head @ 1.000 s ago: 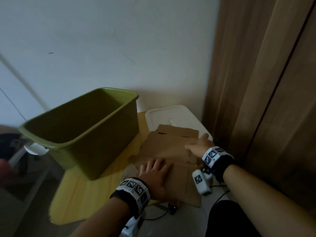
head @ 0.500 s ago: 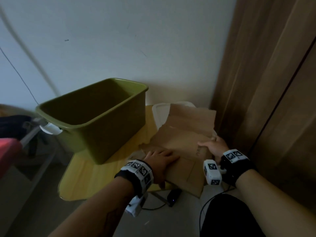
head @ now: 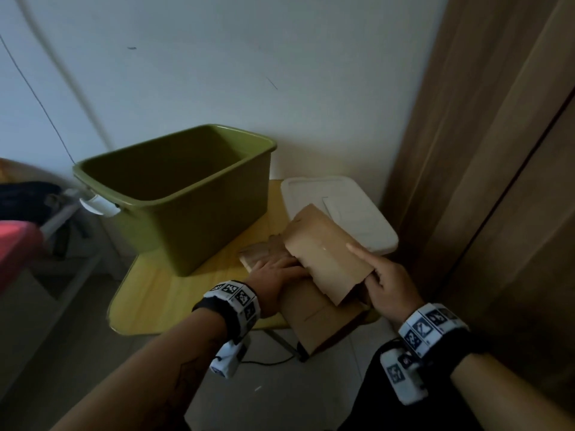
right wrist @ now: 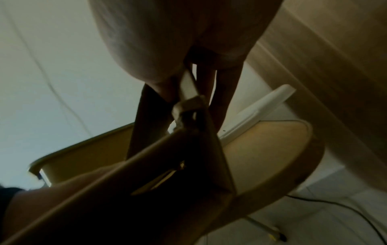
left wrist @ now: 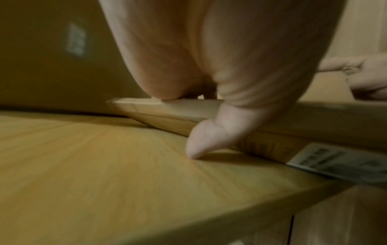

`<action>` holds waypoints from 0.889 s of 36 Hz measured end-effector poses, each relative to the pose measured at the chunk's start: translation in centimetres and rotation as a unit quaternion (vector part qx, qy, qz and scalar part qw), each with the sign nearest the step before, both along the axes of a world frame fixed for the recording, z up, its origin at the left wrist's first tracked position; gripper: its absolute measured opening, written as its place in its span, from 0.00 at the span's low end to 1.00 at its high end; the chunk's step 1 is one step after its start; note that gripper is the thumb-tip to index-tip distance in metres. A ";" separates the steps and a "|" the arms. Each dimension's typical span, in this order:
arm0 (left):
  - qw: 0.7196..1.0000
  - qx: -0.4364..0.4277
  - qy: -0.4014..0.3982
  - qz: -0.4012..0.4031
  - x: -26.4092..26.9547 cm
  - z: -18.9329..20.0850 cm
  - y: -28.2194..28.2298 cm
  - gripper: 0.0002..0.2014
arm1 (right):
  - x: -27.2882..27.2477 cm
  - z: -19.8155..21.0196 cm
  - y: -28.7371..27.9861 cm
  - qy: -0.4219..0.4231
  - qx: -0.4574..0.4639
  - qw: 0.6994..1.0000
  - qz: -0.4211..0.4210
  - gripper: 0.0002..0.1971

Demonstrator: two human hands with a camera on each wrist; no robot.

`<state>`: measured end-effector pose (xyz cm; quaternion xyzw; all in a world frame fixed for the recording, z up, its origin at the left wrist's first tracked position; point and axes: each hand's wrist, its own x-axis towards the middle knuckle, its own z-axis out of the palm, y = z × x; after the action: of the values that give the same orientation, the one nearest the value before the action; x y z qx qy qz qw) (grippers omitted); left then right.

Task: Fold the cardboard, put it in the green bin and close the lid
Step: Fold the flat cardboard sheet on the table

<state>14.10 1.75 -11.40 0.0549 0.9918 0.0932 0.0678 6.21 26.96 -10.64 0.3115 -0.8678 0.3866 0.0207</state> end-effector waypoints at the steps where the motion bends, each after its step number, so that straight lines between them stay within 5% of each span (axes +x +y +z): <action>1: 1.000 0.010 0.003 0.002 0.1 -0.1 -0.1 0.46 | 0.1 0.0 -0.1 0.014 0.009 1.000 -0.007 0.35; 6: 0.999 0.032 0.012 0.006 0.5 -0.8 -0.2 0.46 | 0.6 -0.3 -0.5 0.027 0.021 0.999 -0.021 0.36; 11: 1.000 0.024 0.019 -0.002 0.3 -0.7 -0.3 0.46 | 0.8 1.2 -0.4 -0.110 -0.097 0.989 0.007 0.31; 15: 1.000 0.013 0.014 -0.013 0.1 -0.6 -0.3 0.45 | 0.0 0.5 -1.2 -0.117 -0.133 0.973 -0.150 0.34; 18: 1.000 0.005 0.006 -0.014 0.4 -0.5 -0.3 0.43 | -1.0 -0.1 -1.2 -0.200 -0.165 0.935 -0.241 0.40; 21: 1.000 0.003 0.002 -0.016 0.9 -0.5 -0.3 0.43 | -2.1 -1.0 -0.8 -0.252 -0.176 0.921 -0.240 0.29; 24: 1.000 -0.003 0.001 -0.016 1.1 -0.6 -0.3 0.43 | -1.8 -0.9 -1.3 -0.200 -0.134 0.945 -0.220 0.19; 32: 0.999 0.021 0.013 -0.021 1.4 -2.2 -0.9 0.44 | 3.2 0.0 -2.8 0.019 0.005 0.995 -0.095 0.24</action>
<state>15.51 0.82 -13.60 0.0783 0.9891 0.1115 0.0555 9.43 24.15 -10.59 0.2352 -0.8948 0.3725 0.0725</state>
